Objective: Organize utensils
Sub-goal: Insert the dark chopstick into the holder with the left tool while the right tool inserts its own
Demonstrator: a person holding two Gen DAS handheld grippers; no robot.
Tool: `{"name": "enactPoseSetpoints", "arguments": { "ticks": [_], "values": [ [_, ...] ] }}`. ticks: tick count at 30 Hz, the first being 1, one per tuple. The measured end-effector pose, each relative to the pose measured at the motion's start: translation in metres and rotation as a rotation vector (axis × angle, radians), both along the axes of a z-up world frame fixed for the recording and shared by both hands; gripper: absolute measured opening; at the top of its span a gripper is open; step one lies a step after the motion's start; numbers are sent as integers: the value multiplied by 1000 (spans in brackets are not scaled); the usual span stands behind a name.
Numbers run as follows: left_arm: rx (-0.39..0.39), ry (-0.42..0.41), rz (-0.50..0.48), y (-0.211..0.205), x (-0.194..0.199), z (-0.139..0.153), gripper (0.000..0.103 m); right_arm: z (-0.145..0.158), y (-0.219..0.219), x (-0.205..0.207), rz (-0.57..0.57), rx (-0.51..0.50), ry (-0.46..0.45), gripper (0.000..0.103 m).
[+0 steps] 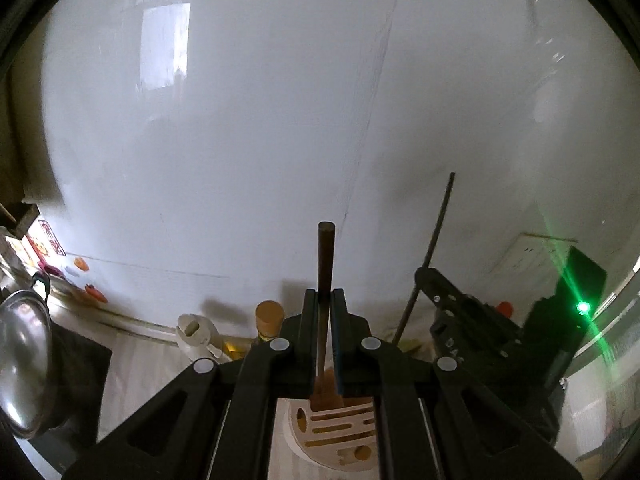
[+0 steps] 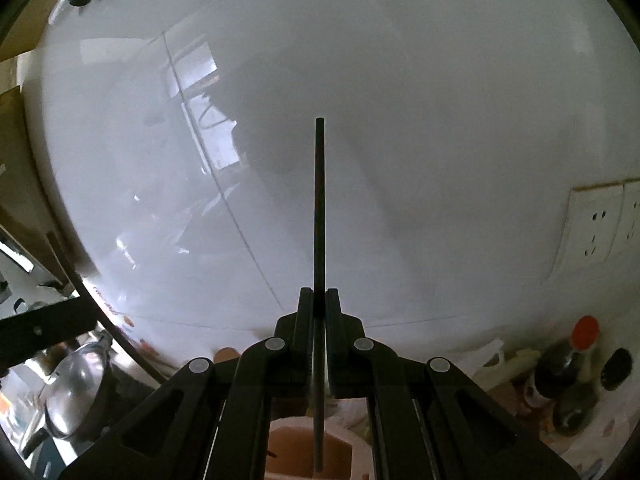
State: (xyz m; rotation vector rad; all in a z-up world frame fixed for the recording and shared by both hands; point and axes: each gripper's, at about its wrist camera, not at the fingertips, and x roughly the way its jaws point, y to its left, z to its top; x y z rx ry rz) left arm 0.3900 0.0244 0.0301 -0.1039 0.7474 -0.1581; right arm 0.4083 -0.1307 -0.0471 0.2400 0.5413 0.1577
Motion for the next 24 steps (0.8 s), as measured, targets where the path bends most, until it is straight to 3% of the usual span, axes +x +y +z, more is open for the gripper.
{"name": "enactPoseSetpoints", "arguments": {
  "ticks": [3,7,8,9,10,11,12,15,17,19,24],
  "values": [
    [0,39,1,0,4,-12,5,-10,0,2,7,-4,6,5],
    [3,31,34,0,-5,-10,9,-13,5,1,43,-22,54,7],
    [12,25,40,0,-6,-9,12,-12,6,-2,50,-32,59,14],
    [20,16,47,0,-9,-7,23,-11,6,-6,45,-46,66,21],
    [31,11,61,1,-12,-5,34,-9,5,-9,44,-48,67,37],
    [37,8,73,2,-14,-3,62,-7,2,-15,42,-45,62,44],
    [40,-3,87,3,-19,1,82,-4,0,-22,30,-53,61,45],
    [57,-46,130,10,-37,6,89,6,-10,-42,5,-69,69,52],
    [77,-57,148,14,-49,3,103,7,-16,-59,-15,-85,85,77],
    [102,-49,169,15,-59,-7,103,5,-24,-76,-44,-92,110,88],
    [105,46,180,17,-86,-51,103,-13,-47,-119,-111,-87,206,96]
  ]
}}
